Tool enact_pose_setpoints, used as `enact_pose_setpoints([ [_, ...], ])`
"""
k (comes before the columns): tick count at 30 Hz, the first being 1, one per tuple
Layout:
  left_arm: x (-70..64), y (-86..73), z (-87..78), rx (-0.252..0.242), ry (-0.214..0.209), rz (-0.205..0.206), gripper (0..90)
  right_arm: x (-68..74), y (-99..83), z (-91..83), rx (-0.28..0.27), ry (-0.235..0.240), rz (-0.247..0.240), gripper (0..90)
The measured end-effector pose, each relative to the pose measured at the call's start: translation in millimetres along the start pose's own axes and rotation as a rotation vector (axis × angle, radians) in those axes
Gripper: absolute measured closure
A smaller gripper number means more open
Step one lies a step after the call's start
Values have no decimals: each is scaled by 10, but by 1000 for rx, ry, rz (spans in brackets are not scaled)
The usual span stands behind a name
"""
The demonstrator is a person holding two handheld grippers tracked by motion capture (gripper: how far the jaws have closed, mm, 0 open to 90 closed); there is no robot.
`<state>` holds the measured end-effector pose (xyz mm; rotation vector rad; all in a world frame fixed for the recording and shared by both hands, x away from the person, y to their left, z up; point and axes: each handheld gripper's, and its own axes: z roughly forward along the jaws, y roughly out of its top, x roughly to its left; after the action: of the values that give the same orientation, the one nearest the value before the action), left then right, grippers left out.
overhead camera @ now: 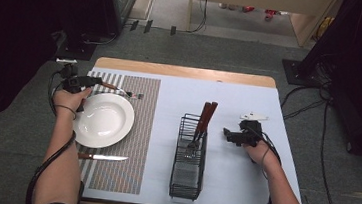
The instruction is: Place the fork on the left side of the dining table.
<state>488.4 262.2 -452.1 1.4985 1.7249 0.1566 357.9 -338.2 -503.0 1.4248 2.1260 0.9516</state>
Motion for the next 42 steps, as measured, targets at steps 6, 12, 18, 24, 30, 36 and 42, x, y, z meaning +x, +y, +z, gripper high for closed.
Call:
enact_pose_setpoints([
  [6, -1, -17, 61, 25, 3, 14, 513, 0, -1, 0, 0, 0, 0, 114],
  [12, -14, -10, 68, 28, 17, 24, 501, 1, -1, 0, -1, -1, 0, 114],
  [18, 34, -31, 103, 46, 30, 5, 479, 0, -1, 0, -1, 0, 0, 114],
  [24, 59, -48, 140, 63, 62, 6, 450, 0, -1, 0, -1, 0, 0, 114],
  [30, 64, -67, 191, 84, 127, 47, 446, -1, -1, 0, -1, 0, 0, 114],
  [36, 59, -65, 205, 83, 115, 49, 442, -1, -1, 0, -1, 0, 0, 114],
  [42, 72, -52, 209, 68, 116, 43, 437, -1, -1, 0, -1, 0, 0, 114],
])
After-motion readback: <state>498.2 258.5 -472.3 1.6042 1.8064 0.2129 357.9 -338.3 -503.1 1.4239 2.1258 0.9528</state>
